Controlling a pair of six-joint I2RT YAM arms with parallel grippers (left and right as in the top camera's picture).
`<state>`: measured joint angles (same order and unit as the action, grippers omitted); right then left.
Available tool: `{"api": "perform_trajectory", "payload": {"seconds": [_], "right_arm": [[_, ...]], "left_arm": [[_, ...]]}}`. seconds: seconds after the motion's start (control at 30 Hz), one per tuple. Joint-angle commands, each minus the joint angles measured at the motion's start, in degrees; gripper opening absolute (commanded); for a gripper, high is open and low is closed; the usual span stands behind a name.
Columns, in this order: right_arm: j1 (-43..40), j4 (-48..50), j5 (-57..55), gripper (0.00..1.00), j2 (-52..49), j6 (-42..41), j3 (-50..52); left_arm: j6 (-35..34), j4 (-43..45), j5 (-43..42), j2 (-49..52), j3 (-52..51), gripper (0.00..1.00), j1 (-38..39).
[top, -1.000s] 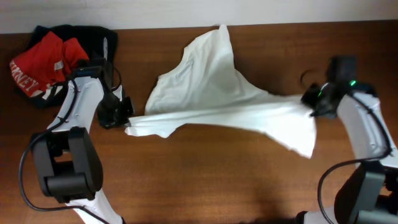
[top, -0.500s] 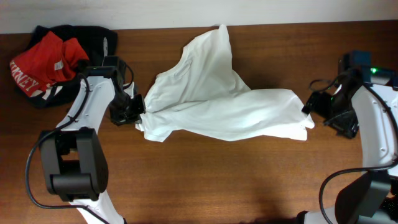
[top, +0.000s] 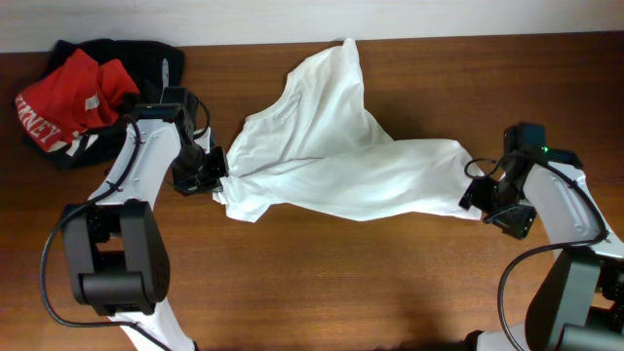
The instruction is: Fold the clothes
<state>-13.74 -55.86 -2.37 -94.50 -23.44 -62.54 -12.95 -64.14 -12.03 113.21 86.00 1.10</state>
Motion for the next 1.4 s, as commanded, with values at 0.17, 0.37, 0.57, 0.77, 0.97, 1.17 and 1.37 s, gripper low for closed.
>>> {"api": "perform_trajectory", "payload": {"seconds": [0.17,0.37,0.57,0.77,0.97,1.17,1.37], "right_arm": [[-0.2,3.3,-0.7,0.73,-2.6,0.0,0.9],[-0.2,4.8,-0.5,0.69,-5.1,-1.5,1.0],[-0.2,9.7,0.5,0.61,-7.2,-1.5,2.1],[-0.2,10.7,0.4,0.59,-7.6,-1.5,2.7],[-0.2,13.2,0.6,0.45,-7.6,-2.4,5.8],[-0.2,12.7,0.6,0.19,-7.6,-2.5,5.5],[-0.4,4.8,0.2,0.04,-7.3,-2.5,-0.9]], "left_arm": [[-0.3,0.3,-0.2,0.2,0.8,0.01,0.0],[-0.3,0.5,-0.2,0.2,0.8,0.01,0.0],[-0.3,0.7,-0.2,0.2,0.8,0.01,0.0],[-0.3,0.7,-0.2,0.2,0.8,0.01,0.0],[-0.3,1.3,-0.2,0.2,0.8,0.01,0.0],[-0.3,1.6,-0.2,0.2,0.9,0.01,0.0],[-0.3,-1.1,-0.2,-0.1,4.6,0.0,0.0]]}}
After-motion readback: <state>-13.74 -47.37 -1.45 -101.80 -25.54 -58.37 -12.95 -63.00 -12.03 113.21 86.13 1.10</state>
